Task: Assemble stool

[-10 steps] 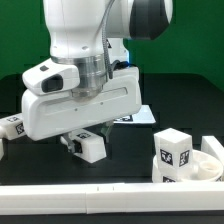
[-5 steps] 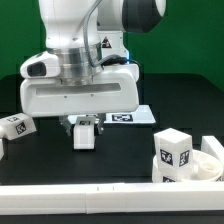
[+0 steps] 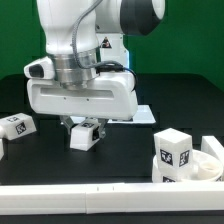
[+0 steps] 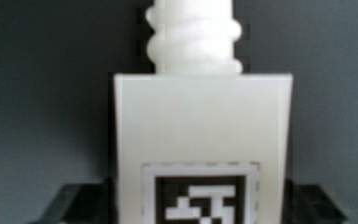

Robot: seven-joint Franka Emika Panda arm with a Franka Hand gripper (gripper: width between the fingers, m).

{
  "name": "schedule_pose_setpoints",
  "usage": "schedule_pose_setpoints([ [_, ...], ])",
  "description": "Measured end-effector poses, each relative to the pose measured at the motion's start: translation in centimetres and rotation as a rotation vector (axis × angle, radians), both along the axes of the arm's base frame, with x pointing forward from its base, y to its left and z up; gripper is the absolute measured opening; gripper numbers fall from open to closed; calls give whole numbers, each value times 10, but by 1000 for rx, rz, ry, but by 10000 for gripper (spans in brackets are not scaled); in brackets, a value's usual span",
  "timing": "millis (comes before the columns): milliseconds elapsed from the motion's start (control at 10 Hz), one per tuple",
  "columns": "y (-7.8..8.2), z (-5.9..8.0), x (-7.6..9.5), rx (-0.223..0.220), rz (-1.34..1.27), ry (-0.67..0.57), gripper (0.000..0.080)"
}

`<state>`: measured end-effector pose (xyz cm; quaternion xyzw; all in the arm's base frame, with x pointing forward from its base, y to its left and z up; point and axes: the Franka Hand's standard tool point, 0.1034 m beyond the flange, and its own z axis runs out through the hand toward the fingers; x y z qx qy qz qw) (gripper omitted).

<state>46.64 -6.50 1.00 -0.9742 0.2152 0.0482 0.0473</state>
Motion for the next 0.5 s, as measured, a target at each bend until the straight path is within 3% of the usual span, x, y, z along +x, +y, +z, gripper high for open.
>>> schedule_pose_setpoints([
  [100,-3,0,5,12,15,6,588],
  [300,-2,13,15,139,0,165,630],
  [500,-16,19,32,240,-15,319,646],
])
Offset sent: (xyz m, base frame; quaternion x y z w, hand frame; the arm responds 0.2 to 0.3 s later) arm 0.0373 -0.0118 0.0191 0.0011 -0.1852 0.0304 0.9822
